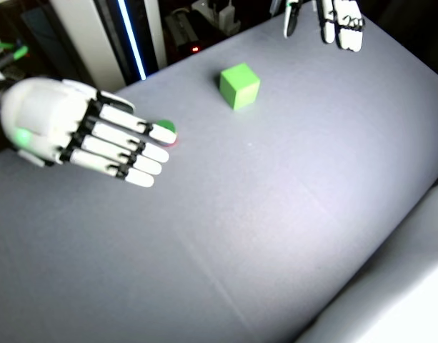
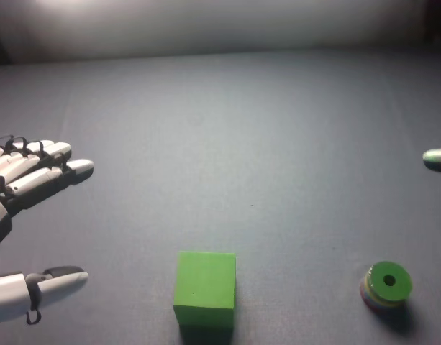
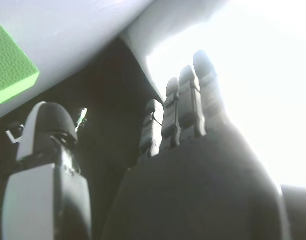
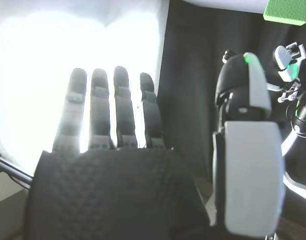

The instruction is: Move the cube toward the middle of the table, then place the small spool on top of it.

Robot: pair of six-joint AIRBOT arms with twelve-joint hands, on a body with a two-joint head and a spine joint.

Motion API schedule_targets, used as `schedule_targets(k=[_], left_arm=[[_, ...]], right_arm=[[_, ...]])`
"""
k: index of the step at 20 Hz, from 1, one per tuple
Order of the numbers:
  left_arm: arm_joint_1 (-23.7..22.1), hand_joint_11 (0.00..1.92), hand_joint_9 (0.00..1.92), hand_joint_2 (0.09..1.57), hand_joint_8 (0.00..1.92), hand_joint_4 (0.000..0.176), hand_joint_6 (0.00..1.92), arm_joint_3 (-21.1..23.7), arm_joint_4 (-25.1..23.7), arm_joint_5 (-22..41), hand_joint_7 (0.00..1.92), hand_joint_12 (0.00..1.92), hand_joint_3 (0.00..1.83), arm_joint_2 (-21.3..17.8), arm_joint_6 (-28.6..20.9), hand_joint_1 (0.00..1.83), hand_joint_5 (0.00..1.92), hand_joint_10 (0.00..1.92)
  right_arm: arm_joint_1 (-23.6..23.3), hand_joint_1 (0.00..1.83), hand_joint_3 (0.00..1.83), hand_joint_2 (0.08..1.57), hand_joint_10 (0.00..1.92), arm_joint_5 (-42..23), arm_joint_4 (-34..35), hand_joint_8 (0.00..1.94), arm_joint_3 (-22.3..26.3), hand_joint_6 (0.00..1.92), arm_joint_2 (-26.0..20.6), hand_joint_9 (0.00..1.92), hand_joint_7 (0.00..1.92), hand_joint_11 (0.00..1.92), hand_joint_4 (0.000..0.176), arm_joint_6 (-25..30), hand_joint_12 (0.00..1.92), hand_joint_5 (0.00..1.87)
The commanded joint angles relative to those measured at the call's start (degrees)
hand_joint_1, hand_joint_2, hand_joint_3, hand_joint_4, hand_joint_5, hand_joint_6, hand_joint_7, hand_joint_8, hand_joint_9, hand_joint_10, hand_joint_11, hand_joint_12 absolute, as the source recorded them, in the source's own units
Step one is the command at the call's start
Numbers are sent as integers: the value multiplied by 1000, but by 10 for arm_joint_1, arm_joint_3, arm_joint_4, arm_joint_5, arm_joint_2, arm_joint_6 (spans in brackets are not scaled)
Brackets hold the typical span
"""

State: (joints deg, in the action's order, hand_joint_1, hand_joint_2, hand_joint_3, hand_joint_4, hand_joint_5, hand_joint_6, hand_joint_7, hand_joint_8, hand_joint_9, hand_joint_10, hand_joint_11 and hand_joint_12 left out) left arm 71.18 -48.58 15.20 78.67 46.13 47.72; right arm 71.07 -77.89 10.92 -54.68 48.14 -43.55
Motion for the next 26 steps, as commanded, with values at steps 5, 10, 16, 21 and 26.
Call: schedule_targets(k=[5,10,16,21,26], left_arm=[[-3,0,115,1011,1,58,2,-3,-6,62,136,419,0,-6,-6,595,311,3],[-14,0,136,966,0,70,0,-7,-37,39,140,456,0,-5,-17,649,311,3],[-99,30,117,841,0,175,3,-30,-155,-56,129,195,0,21,-65,603,191,11],[-184,0,99,776,0,176,7,-53,-268,-144,78,353,7,59,-101,550,171,0],[-234,0,124,798,0,176,0,-69,-334,-189,116,424,2,93,-124,583,191,2]], right_arm=[[-1,659,0,1296,0,-71,6,0,-2,0,-1,637,564,564,0,4,198,525],[-1,667,0,1292,3,-71,5,5,-2,3,0,632,582,549,0,5,186,529],[-1,710,2,1307,0,-71,5,0,-4,1,1,634,588,562,0,5,183,526],[-1,663,4,1320,4,-71,5,4,-6,1,1,634,587,568,0,5,177,522],[-1,710,0,1315,9,-71,5,8,-7,7,1,665,623,595,0,5,178,556]])
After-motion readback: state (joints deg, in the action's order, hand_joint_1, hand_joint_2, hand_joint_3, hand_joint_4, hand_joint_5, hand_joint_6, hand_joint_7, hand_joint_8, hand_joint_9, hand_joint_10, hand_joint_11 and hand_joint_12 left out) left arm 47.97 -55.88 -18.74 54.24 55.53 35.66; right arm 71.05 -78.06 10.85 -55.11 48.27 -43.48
